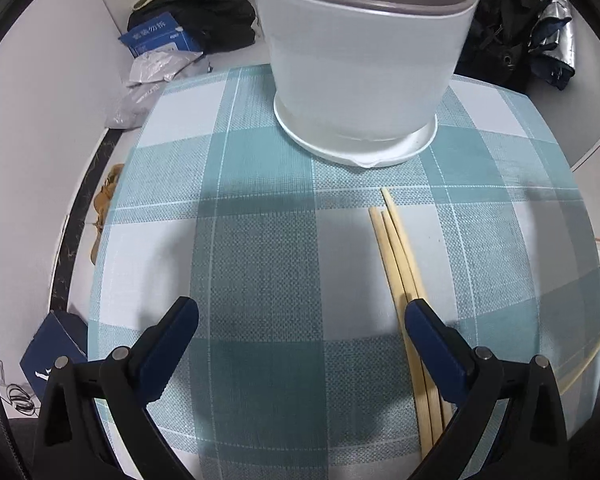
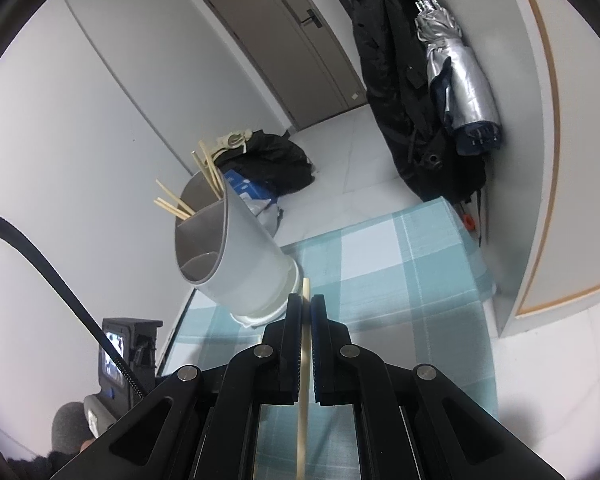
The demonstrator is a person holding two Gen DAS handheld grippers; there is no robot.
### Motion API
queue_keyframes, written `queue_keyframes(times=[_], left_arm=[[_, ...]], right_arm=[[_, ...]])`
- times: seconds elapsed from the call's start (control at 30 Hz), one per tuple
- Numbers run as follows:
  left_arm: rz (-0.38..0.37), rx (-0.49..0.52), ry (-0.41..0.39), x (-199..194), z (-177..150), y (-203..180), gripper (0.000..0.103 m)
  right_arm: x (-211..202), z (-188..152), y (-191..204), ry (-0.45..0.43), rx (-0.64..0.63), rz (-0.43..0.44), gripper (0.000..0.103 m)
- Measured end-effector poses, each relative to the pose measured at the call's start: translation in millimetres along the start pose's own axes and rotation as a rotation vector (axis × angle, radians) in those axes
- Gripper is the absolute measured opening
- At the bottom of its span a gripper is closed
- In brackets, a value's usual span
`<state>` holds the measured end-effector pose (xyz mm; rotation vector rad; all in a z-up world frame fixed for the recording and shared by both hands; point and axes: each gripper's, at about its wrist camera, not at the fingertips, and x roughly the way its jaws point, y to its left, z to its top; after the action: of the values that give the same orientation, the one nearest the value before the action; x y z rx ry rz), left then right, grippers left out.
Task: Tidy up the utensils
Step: 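Close the left tool on a chopstick while the right tool holds its chopstick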
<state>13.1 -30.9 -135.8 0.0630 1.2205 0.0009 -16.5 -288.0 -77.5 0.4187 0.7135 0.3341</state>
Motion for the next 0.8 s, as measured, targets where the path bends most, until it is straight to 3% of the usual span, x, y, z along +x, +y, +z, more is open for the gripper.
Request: queue_keyframes(times=[0.2, 0.4, 0.47, 0.5, 0.53, 0.73, 0.8], left_arm=[[-0.040, -0.036, 0.073, 9.2, 5.3, 2.2, 0.100], [-0.044, -0.028, 0.077, 12.3, 13.8, -2.9, 0.098], [-0.045, -0.035, 0.062, 9.8, 18.1, -1.9, 0.083], [-0.046, -0.036, 0.045, 5.9, 19.8, -3.1, 0.059], [-0.050, -0.031, 0.040, 4.3, 20.8, -5.4, 0.042], [-0.091, -0.052, 0.066, 7.7, 31.1, -9.6, 0.009], [-0.123, -0.103, 0.073, 11.2, 35.2, -2.0, 0.005]], right_arm=[[-2.2, -2.0, 5.9, 0.005, -0.026, 0.004, 0.004], [-5.3, -2.7, 11.1, 0.002, -0.048, 0.008, 0.004], [-6.9, -2.0, 12.7, -0.003, -0.055, 0.013, 0.004], [-7.1, -1.8, 13.0, -0.004, -0.056, 0.015, 0.004], [-7.5, -1.6, 12.6, -0.005, -0.053, 0.017, 0.004], [-3.5, -0.7, 12.0, 0.006, -0.047, 0.019, 0.004], [-3.1, -0.6, 12.7, 0.004, -0.050, 0.019, 0.004]])
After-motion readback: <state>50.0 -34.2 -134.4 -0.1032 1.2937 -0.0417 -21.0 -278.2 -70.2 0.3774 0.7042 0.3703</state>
